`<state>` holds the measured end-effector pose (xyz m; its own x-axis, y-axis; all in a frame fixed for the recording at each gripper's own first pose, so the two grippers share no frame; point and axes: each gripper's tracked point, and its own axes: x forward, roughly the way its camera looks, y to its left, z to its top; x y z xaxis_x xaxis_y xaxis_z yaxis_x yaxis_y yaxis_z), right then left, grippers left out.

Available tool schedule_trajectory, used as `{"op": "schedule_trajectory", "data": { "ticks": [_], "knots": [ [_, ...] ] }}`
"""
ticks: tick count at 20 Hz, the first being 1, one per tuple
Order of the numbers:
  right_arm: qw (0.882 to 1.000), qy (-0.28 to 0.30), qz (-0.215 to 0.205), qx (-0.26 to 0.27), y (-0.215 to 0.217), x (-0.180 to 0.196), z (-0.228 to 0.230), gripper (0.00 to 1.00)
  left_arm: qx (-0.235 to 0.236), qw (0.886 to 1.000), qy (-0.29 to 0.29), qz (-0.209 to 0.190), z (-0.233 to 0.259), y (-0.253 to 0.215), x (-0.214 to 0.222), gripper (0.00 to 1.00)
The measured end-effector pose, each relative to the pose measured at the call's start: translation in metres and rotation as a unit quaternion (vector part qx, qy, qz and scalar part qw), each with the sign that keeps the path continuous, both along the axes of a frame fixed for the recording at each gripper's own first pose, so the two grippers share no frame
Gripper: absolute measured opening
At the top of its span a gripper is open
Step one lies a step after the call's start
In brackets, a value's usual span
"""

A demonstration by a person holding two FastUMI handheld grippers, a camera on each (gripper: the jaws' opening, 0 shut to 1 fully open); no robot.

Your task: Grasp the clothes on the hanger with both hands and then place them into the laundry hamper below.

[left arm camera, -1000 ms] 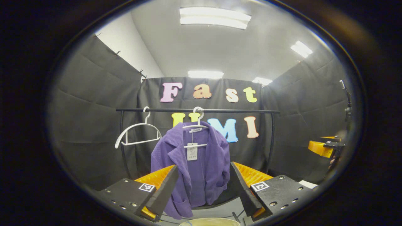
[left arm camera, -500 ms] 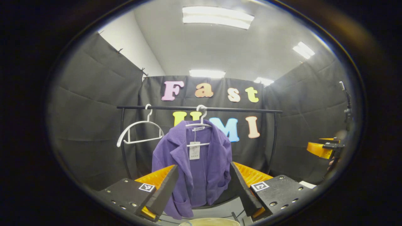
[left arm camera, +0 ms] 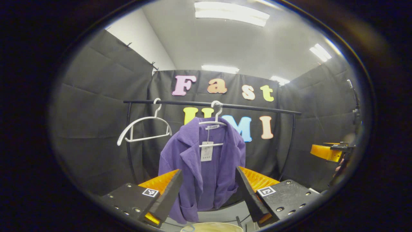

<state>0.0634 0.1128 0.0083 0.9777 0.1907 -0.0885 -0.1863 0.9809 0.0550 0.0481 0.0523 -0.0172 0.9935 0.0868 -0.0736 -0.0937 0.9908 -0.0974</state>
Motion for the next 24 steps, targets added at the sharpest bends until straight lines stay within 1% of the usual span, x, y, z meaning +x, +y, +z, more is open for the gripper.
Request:
{"op": "schedule_trajectory", "data": {
  "ticks": [1,2,5,8,11,12,13,14,15,16,17,18,19,20,21,23,24],
  "knots": [
    [1.0,0.002,0.012,0.007,0.01,0.009,0.002,0.95,-0.008,1.0,0.002,0.005,0.0,0.003,0.005,0.94],
    [1.0,0.005,0.025,0.014,0.022,0.02,0.004,0.95,-0.013,1.0,0.003,0.011,0.001,0.008,0.01,0.99],
    [0.997,0.015,0.064,0.037,0.059,0.052,0.005,0.95,-0.02,0.999,0.013,0.041,-0.001,0.021,0.029,0.99],
    [0.993,0.034,0.103,0.052,0.099,0.083,-0.006,0.95,-0.018,0.997,0.03,0.071,-0.005,0.031,0.047,0.99],
    [0.988,0.052,0.136,0.05,0.133,0.111,-0.024,0.95,-0.026,0.995,0.036,0.091,-0.006,0.036,0.069,0.99],
    [0.987,0.058,0.144,0.048,0.144,0.119,-0.031,0.95,-0.03,0.994,0.04,0.096,-0.009,0.036,0.076,0.95],
    [0.985,0.064,0.154,0.046,0.154,0.127,-0.038,0.95,-0.034,0.993,0.046,0.102,-0.014,0.038,0.085,0.95],
    [0.983,0.071,0.161,0.044,0.163,0.135,-0.046,0.95,-0.037,0.992,0.049,0.109,-0.017,0.039,0.093,0.99],
    [0.982,0.079,0.167,0.043,0.171,0.144,-0.052,0.95,-0.038,0.991,0.05,0.115,-0.02,0.04,0.102,0.99],
    [0.981,0.087,0.171,0.043,0.178,0.152,-0.059,0.95,-0.037,0.99,0.055,0.125,-0.024,0.042,0.109,0.9],
    [0.98,0.092,0.172,0.045,0.183,0.162,-0.063,0.95,-0.035,0.988,0.058,0.136,-0.028,0.046,0.116,0.99],
    [0.979,0.095,0.172,0.048,0.188,0.172,-0.067,0.95,-0.032,0.987,0.058,0.146,-0.029,0.049,0.123,0.95],
    [0.979,0.098,0.173,0.051,0.194,0.18,-0.07,0.95,-0.032,0.985,0.061,0.156,-0.032,0.05,0.13,0.94],
    [0.978,0.1,0.177,0.054,0.199,0.188,-0.072,0.95,-0.036,0.984,0.062,0.163,-0.033,0.052,0.134,0.99],
    [0.976,0.103,0.182,0.057,0.204,0.195,-0.073,0.95,-0.042,0.983,0.06,0.167,-0.036,0.051,0.141,0.99],
    [0.976,0.102,0.181,0.065,0.21,0.21,-0.075,0.95,-0.046,0.979,0.062,0.189,-0.044,0.057,0.15,0.9],
    [0.976,0.101,0.181,0.067,0.214,0.215,-0.078,0.95,-0.046,0.976,0.068,0.202,-0.049,0.062,0.153,0.94]
  ]
}}
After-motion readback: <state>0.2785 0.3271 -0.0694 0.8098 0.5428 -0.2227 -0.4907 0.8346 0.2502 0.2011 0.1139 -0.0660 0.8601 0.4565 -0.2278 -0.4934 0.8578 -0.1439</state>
